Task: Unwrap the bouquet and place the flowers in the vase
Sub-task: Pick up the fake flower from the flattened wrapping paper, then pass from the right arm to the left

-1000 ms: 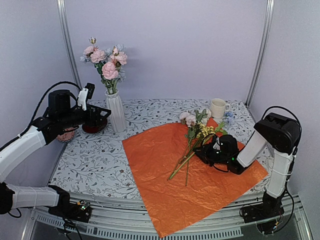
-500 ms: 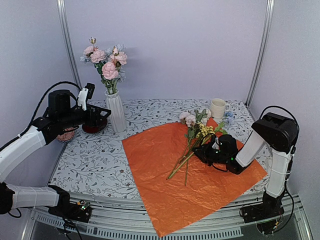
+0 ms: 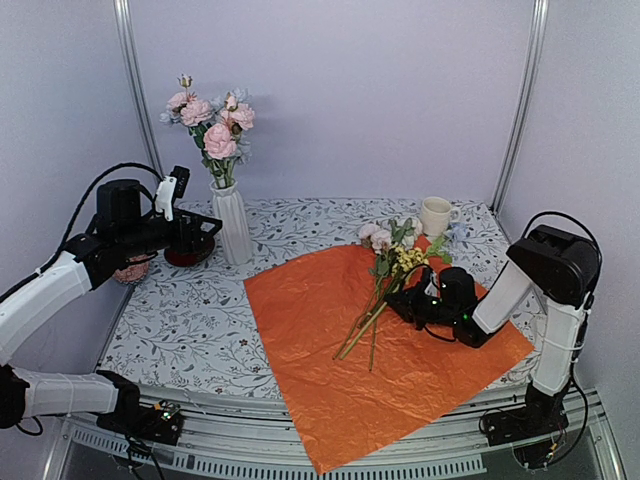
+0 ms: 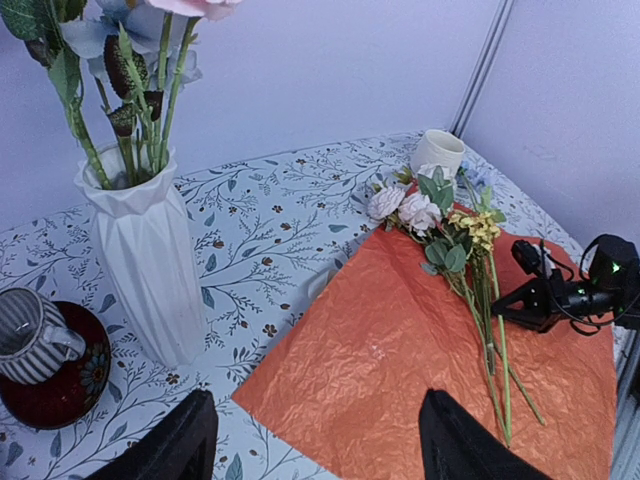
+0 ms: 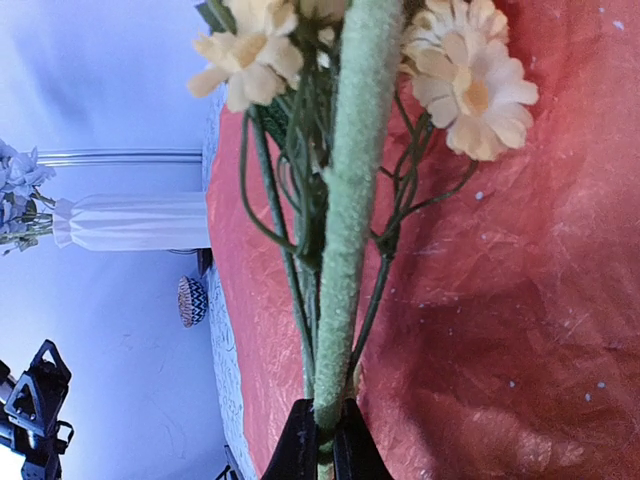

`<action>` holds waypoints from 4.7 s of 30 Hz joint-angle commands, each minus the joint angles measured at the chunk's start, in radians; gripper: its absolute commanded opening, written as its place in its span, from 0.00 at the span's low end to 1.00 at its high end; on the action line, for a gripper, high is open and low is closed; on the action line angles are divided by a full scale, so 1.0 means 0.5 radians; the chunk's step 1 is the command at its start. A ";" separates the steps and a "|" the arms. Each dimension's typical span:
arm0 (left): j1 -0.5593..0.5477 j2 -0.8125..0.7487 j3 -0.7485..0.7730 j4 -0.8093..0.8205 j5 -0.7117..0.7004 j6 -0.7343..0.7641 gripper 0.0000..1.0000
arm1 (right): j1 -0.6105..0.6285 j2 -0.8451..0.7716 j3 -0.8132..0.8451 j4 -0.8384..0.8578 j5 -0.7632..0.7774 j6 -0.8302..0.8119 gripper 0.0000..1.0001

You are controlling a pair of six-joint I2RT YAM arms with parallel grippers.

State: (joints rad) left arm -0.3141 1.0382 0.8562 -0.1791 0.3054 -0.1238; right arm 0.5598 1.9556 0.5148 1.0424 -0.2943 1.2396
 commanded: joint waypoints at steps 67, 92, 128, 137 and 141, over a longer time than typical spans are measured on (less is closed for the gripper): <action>-1.040 0.354 -0.052 1.333 0.276 -0.652 0.97 | 1.075 -1.076 0.344 -0.952 0.134 -1.925 0.03; -1.119 0.597 0.033 1.460 0.490 -0.728 0.43 | 1.117 -1.008 0.425 -0.956 0.174 -1.935 0.03; -0.290 -0.122 -0.129 0.808 -0.022 -0.435 0.00 | 0.277 -1.558 0.136 -1.278 1.218 -1.894 0.99; 0.122 -0.245 0.092 0.627 -0.452 -0.248 0.00 | 0.270 -1.442 -0.101 -1.042 1.441 -1.843 0.99; 0.201 -0.208 0.145 0.828 -0.552 -0.196 0.00 | 0.268 -1.476 -0.157 -0.964 1.414 -1.878 0.99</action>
State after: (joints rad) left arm -0.2455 0.9306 0.8814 0.1551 0.1242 -0.2737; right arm 0.6979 1.2263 0.4606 0.4782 0.3847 0.3164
